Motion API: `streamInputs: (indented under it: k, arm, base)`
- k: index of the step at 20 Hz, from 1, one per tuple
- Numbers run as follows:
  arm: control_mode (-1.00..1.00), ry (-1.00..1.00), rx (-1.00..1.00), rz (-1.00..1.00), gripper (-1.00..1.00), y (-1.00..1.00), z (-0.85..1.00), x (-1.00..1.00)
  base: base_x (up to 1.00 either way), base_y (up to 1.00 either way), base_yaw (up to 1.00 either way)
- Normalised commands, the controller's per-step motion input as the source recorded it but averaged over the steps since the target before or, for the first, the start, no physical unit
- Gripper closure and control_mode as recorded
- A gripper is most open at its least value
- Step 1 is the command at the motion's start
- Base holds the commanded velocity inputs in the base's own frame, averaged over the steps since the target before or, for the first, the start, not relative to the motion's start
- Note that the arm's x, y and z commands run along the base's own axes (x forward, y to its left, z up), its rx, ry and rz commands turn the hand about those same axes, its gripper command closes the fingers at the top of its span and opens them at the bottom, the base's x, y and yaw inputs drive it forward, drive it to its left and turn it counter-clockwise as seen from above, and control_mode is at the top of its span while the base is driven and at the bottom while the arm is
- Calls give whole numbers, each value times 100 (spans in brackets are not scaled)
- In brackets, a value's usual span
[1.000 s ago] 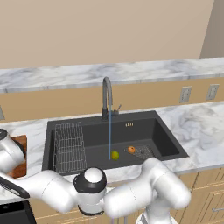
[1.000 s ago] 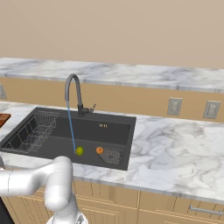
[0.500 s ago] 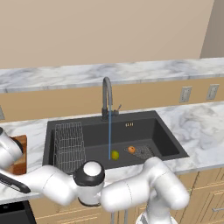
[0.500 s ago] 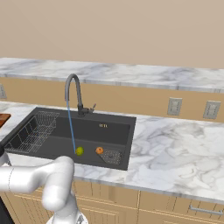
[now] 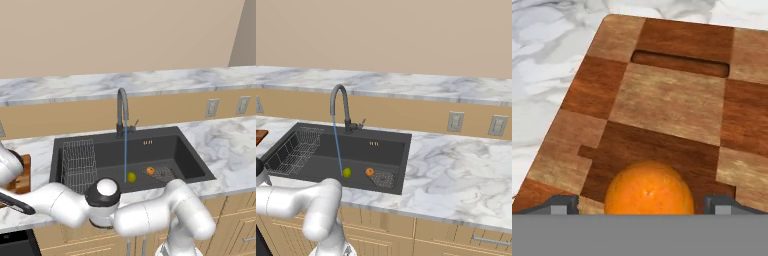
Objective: Pick the orange, pear, tangerine from the sink and place them on the cutting board to airdry. Then turn off the sink faucet.
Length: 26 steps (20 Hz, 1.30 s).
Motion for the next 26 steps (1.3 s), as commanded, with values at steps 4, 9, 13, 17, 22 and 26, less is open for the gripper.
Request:
streamInputs:
  k: [4, 9, 13, 17, 22, 26]
  arm:
    - [-100, -9, 0, 0, -100, -10, 52, -32]
    - [-100, -18, 0, 0, -100, -33, 37, -62]
    - [-100, -18, 3, 0, -100, -80, 29, -64]
    - [-100, -18, 7, 0, -100, -99, 34, -57]
    - [-100, -21, 9, 0, -100, -100, 38, -61]
    - [-100, -20, 14, 1, -100, -100, 23, -66]
  base:
    - [0, 0, 0]
    - [0, 0, 0]
    - [0, 0, 0]
    - [0, 0, 0]
    - [0, 0, 0]
    - [0, 0, 0]
